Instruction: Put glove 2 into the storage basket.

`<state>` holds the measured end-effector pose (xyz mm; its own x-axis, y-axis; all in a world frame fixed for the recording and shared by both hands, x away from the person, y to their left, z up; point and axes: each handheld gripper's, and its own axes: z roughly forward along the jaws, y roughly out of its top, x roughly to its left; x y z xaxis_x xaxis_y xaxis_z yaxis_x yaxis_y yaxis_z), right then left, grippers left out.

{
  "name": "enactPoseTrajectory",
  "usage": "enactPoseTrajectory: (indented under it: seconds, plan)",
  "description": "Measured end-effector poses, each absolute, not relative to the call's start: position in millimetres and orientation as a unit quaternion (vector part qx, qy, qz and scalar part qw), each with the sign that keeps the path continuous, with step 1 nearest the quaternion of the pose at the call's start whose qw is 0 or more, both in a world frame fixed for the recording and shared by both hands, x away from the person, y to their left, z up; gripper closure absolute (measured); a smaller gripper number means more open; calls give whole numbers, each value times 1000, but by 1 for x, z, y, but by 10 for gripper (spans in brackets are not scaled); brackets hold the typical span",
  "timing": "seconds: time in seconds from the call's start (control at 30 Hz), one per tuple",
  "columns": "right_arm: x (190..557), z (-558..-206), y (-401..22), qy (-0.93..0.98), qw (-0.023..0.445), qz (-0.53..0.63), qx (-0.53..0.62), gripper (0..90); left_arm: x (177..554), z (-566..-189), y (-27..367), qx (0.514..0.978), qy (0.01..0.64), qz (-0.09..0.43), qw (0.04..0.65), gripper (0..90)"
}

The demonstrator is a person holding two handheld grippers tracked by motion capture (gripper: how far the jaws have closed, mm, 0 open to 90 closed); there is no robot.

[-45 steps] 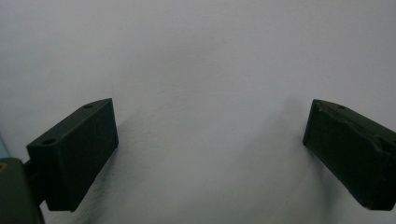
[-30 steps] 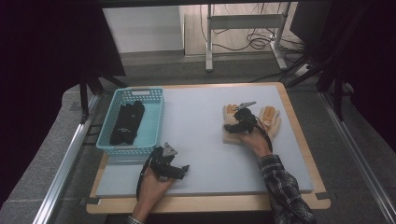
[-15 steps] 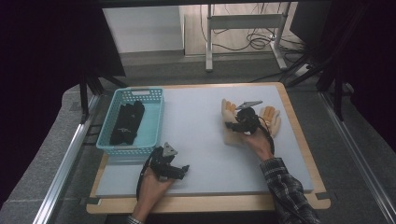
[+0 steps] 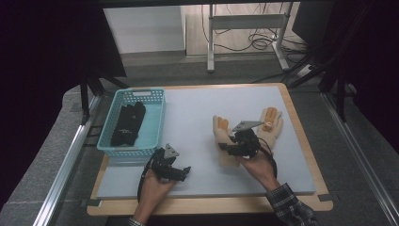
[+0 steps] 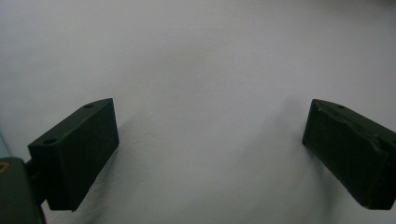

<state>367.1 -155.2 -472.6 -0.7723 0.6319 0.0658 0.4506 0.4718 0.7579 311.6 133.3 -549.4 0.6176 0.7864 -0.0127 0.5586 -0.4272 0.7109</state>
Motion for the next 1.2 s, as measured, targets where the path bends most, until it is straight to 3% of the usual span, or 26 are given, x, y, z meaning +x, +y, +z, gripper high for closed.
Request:
enactPoseTrajectory:
  seconds: [0.23,0.47,0.63,0.77,1.07,1.2]
  plan:
    - [350,-498,-149,849,120,396,329,399,311,-549,133,828,406,164,350,39]
    - [362,-490,-169,836,131,405,346,376,311,-549,133,830,404,165,348,39]
    - [374,-496,-188,840,128,387,359,539,311,-549,133,829,406,164,348,39]
    - [378,-497,-196,839,126,385,363,609,311,-549,133,829,406,164,348,39]
    - [392,-518,-187,840,98,387,368,638,311,-549,133,829,406,164,348,39]
    - [392,-525,-180,840,89,386,371,846,311,-549,133,829,405,165,348,39]
